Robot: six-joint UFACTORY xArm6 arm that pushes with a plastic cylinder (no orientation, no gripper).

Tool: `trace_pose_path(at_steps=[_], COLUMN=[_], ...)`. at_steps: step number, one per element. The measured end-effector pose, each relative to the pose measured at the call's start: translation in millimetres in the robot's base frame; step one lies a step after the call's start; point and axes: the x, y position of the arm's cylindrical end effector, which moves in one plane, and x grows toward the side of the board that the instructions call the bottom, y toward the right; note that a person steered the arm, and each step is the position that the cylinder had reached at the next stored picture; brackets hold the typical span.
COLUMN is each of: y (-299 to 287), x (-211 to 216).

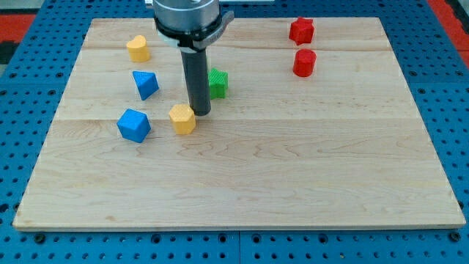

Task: Move the yellow hexagon to the top left

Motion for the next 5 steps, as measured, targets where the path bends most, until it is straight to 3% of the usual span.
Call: trace_pose_path(at_steps=[1, 3, 5], y=[1, -80, -121], x=[37, 7, -17])
